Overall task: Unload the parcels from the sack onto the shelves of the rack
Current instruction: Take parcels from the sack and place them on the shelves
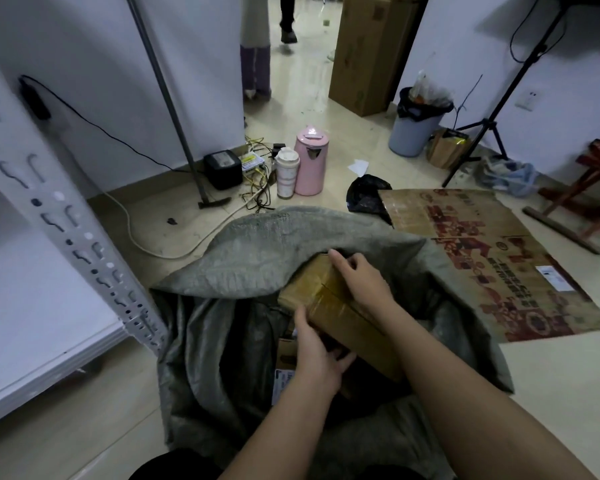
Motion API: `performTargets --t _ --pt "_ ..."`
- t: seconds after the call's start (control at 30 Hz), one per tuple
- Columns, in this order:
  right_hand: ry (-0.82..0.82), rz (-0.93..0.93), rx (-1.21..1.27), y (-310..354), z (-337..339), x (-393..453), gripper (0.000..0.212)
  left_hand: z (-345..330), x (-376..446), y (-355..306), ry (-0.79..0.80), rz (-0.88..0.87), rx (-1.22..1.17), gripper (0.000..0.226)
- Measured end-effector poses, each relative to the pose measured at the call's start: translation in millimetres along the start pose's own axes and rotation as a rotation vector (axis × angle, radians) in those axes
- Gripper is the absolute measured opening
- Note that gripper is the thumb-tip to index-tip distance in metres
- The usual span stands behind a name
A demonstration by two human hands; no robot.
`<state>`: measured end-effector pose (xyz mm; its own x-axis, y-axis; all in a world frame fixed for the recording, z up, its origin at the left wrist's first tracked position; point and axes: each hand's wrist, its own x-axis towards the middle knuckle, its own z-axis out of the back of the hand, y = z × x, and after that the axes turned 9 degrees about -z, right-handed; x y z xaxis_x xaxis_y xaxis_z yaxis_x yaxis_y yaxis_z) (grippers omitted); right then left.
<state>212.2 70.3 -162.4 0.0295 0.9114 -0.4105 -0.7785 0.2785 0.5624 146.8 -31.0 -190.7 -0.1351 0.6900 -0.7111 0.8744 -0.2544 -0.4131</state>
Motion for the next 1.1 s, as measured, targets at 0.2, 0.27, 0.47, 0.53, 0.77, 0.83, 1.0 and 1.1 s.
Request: performTargets --t 0.2,0.27,0.47,0.53,0.77,0.83,1.0,1.1 --pt "0.119 0.106 0.225 21 -5 -28 0.04 40 -17 -46 0.005 -0.03 0.04 0.064" --pt "0.127 0.157 0.252 32 -7 -38 0.029 47 -24 -60 0.023 -0.058 0.074 0.059" --pt "0.177 0.269 0.268 66 -20 -67 0.027 63 -41 -99 0.09 -0.206 0.135 0.058" --pt "0.206 0.287 0.28 76 -23 -72 0.028 71 -48 -107 0.083 -0.281 0.178 0.051" --pt "0.432 0.013 0.359 80 -47 -74 0.094 96 -71 -126 0.137 -0.399 0.315 0.052" --pt "0.472 -0.069 0.388 77 -57 -77 0.09 99 -69 -128 0.134 -0.457 0.382 0.049" --pt "0.504 -0.26 0.516 66 -63 -67 0.056 102 -64 -125 0.033 -0.585 0.446 0.03" --pt "0.531 -0.357 0.567 50 -65 -61 0.037 110 -53 -106 -0.15 -0.772 0.584 0.034"
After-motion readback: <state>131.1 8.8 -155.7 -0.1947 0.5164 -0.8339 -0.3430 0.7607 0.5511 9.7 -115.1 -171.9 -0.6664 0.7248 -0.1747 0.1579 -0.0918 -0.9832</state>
